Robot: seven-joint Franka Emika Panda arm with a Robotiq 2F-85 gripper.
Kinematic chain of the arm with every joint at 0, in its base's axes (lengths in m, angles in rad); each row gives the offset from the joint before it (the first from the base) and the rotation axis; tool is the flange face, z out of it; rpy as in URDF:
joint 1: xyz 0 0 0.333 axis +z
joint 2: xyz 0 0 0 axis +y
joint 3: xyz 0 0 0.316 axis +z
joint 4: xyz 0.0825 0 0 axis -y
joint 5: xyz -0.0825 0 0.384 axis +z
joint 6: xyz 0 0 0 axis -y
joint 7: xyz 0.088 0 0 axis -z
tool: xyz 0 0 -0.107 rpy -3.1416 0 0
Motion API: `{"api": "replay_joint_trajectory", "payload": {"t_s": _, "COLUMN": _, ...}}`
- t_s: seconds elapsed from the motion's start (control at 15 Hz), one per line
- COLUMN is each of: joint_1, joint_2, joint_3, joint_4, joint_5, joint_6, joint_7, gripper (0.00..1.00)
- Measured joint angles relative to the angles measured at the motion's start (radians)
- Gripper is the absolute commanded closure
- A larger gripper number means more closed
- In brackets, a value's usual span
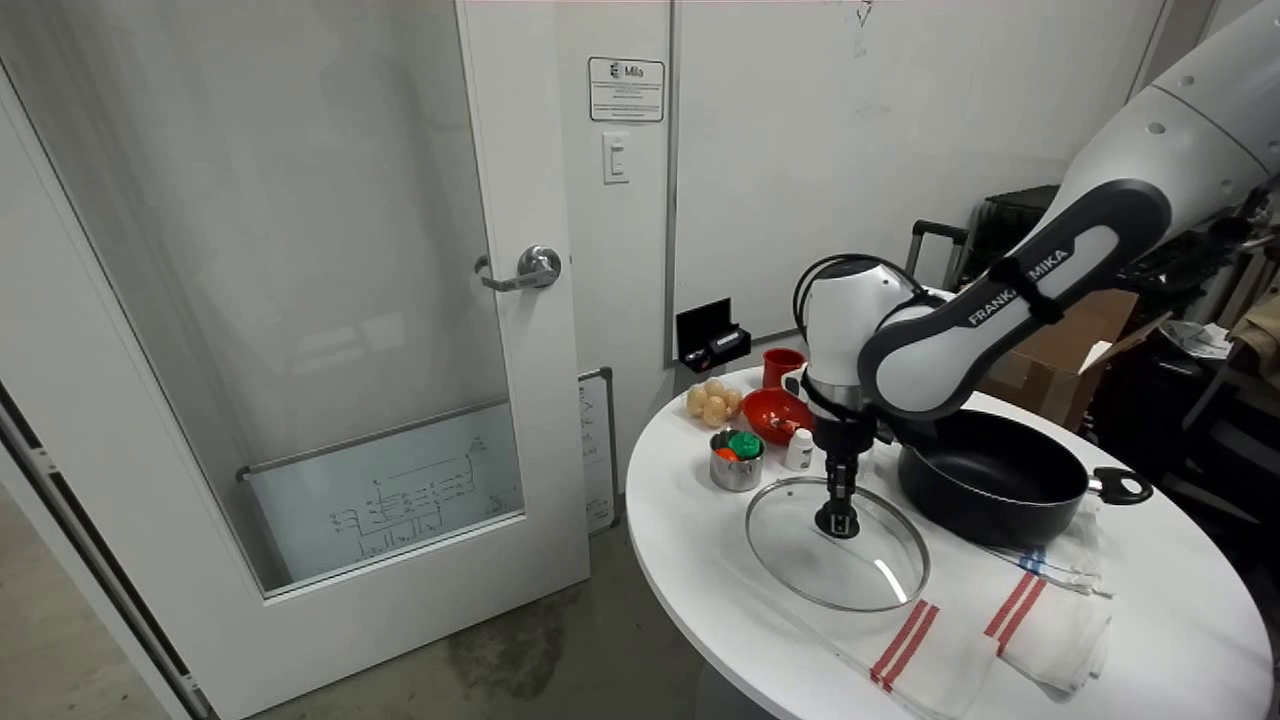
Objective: Put the glass lid on the black pot.
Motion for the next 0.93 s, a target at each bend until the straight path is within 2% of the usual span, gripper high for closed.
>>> {"api": "replay_joint_trajectory", "payload": {"t_s": 0.33, "joint_1": 0.007, "joint_2": -0.124, "joint_3": 0.036, "joint_4": -0.079, "joint_5": 0.001, "joint_6": -0.045, "joint_7": -0.007, "gripper": 0.75}}
{"api": "replay_joint_trajectory", "payload": {"t_s": 0.67, "joint_1": 0.002, "joint_2": -0.277, "joint_3": 0.032, "joint_4": -0.162, "joint_5": 0.003, "joint_6": -0.159, "joint_7": -0.007, "gripper": 0.75}}
{"api": "replay_joint_trajectory", "payload": {"t_s": 0.93, "joint_1": -0.021, "joint_2": -0.402, "joint_3": 0.014, "joint_4": -0.236, "joint_5": 0.008, "joint_6": -0.199, "joint_7": -0.002, "gripper": 0.75}}
